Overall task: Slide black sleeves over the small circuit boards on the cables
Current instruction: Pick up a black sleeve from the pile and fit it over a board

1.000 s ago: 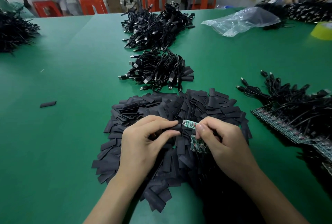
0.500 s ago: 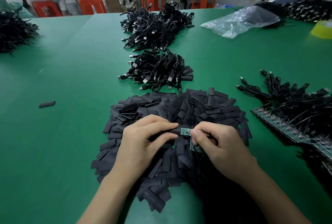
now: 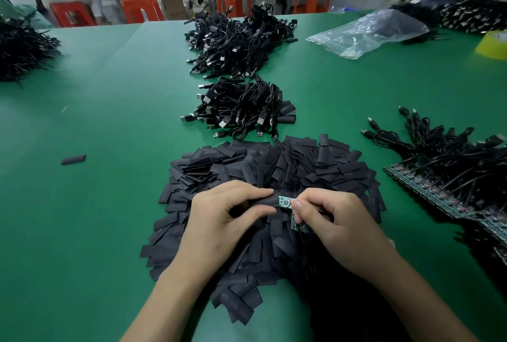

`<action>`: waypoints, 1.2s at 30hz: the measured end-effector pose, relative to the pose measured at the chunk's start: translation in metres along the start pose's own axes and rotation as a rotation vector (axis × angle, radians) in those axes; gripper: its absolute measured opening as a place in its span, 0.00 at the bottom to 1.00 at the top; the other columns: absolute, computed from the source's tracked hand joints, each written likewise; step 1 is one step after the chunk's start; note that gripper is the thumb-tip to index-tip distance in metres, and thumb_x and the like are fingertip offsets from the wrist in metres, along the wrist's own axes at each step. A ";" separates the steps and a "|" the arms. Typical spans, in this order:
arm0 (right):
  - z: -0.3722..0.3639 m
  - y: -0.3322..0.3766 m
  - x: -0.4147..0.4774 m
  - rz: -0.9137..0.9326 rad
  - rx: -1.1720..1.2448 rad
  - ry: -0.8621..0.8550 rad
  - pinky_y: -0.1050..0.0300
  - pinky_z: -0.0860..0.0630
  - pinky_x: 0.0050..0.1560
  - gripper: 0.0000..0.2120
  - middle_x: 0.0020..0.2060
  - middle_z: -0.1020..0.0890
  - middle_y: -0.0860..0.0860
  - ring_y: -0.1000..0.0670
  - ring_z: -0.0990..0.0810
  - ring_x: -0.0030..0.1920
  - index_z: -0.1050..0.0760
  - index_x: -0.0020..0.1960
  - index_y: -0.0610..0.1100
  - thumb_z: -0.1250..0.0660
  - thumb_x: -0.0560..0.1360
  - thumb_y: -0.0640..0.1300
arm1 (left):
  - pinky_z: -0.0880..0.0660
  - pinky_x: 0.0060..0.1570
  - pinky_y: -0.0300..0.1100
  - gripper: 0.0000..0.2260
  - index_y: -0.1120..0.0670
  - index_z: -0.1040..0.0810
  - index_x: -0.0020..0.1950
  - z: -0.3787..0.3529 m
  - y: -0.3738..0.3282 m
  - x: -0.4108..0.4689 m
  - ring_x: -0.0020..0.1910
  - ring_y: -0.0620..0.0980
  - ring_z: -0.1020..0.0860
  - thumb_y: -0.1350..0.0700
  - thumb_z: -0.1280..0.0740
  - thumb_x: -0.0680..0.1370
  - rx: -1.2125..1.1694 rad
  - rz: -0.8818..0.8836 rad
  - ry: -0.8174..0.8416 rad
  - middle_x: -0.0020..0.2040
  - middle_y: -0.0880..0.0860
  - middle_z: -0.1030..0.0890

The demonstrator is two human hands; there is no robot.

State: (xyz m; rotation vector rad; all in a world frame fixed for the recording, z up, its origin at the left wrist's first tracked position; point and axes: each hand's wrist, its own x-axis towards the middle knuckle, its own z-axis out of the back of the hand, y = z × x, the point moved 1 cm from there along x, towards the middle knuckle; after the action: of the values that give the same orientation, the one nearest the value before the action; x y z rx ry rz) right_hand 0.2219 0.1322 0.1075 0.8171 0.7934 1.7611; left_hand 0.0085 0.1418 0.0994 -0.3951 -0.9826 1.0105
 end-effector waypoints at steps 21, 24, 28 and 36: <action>0.002 0.001 0.001 0.029 0.143 0.024 0.55 0.30 0.38 0.05 0.32 0.25 0.51 0.51 0.27 0.33 0.23 0.46 0.49 0.33 0.80 0.48 | 0.24 0.53 0.33 0.08 0.54 0.12 0.52 -0.003 -0.005 0.000 0.49 0.40 0.17 0.55 0.23 0.75 -0.015 -0.070 0.046 0.49 0.43 0.15; 0.002 0.000 0.001 0.017 0.169 0.012 0.62 0.32 0.36 0.07 0.31 0.25 0.56 0.57 0.29 0.33 0.24 0.44 0.47 0.30 0.80 0.41 | 0.23 0.52 0.34 0.07 0.55 0.12 0.52 -0.004 -0.006 -0.001 0.49 0.41 0.17 0.55 0.24 0.75 -0.027 -0.066 0.035 0.48 0.45 0.14; 0.004 -0.001 0.000 -0.001 0.149 0.026 0.61 0.32 0.36 0.07 0.30 0.25 0.53 0.53 0.28 0.33 0.24 0.42 0.47 0.30 0.79 0.41 | 0.23 0.52 0.35 0.07 0.56 0.13 0.52 -0.006 -0.007 -0.003 0.50 0.42 0.17 0.56 0.24 0.76 -0.029 -0.090 0.050 0.49 0.46 0.15; 0.004 -0.001 0.001 -0.001 0.120 0.037 0.64 0.33 0.35 0.07 0.30 0.26 0.57 0.58 0.30 0.32 0.23 0.43 0.49 0.30 0.80 0.42 | 0.24 0.53 0.33 0.07 0.56 0.13 0.53 -0.006 -0.007 -0.004 0.50 0.40 0.18 0.56 0.25 0.77 -0.009 -0.139 0.043 0.50 0.46 0.15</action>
State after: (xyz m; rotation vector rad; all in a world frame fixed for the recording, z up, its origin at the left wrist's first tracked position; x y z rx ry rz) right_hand 0.2259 0.1343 0.1090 0.8649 0.9307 1.7455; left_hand 0.0165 0.1356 0.0985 -0.3493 -0.9629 0.8695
